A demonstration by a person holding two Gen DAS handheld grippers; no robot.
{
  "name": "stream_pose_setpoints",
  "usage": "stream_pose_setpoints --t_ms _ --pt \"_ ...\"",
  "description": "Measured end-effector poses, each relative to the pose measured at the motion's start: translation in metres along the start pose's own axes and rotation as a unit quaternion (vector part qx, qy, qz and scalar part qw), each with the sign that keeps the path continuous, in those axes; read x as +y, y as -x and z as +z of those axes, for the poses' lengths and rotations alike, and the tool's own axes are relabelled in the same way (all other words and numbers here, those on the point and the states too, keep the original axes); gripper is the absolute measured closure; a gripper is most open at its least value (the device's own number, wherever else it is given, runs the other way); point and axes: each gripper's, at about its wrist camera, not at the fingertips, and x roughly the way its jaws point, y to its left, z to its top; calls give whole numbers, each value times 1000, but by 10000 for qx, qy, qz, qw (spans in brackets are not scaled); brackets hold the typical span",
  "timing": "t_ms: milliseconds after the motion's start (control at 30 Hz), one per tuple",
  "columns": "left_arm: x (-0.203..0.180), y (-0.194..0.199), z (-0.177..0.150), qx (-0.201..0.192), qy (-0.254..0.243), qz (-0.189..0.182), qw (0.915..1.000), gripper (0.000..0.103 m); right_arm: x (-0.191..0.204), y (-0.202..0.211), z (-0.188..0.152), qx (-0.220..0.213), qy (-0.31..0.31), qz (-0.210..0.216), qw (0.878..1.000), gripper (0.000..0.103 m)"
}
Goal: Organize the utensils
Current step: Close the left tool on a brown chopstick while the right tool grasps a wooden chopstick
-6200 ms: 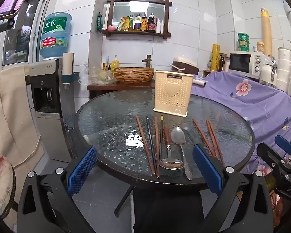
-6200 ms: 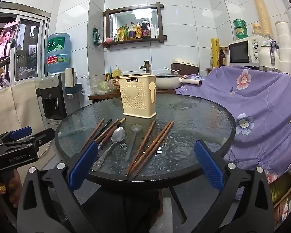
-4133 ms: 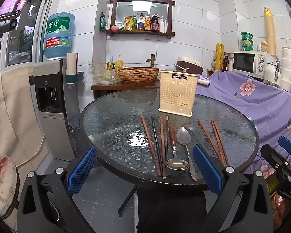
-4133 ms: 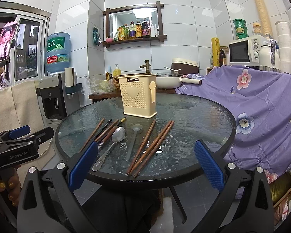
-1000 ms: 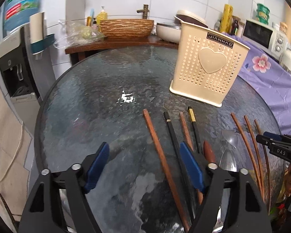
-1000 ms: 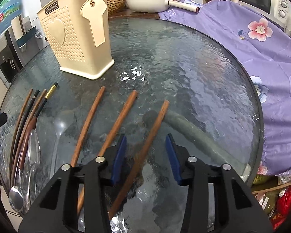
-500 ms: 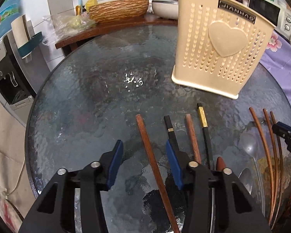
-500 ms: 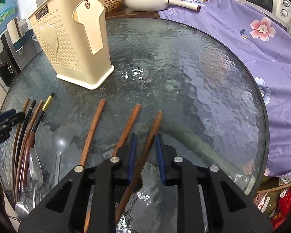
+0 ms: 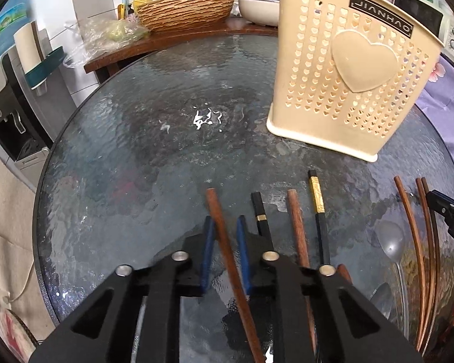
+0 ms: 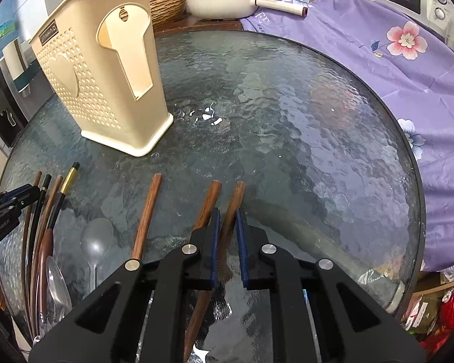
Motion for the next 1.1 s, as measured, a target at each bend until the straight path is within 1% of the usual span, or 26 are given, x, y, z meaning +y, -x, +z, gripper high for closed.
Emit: stream_pose_setpoints --t_ms 233,400,500,567,767,867,967,1067,1100 --pt "3 -3 4 -53 131 -48 9999 95 -4 -2 1 -59 -203 70 9998 94" --pt "7 -5 8 -80 346 -216 9991 96 -7 -1 5 -159 -359 124 9992 95" --pt "8 -6 10 -105 489 -375 9980 96 -10 2 9 -240 -465 297 9982 95" --pt "7 -2 11 -183 487 -403 9978 96 -12 7 10 -322 -523 510 9968 95" --pt "9 34 16 -641 480 -558 9952 96 -18 38 14 -673 -564 1126 9898 95" --pt "12 57 18 -908 468 -615 9929 96 -17 56 16 -877 -386 1217 9879 95" --pt "15 79 19 -1124 443 -707 9902 96 -18 79 16 -1083 -202 1456 9832 95" --pt "19 97 22 -1276 439 -824 9874 96 -22 98 16 -1263 -109 1595 9790 95" --pt "20 103 23 -1342 426 -845 9864 96 -24 105 16 -1305 -103 1702 9767 95"
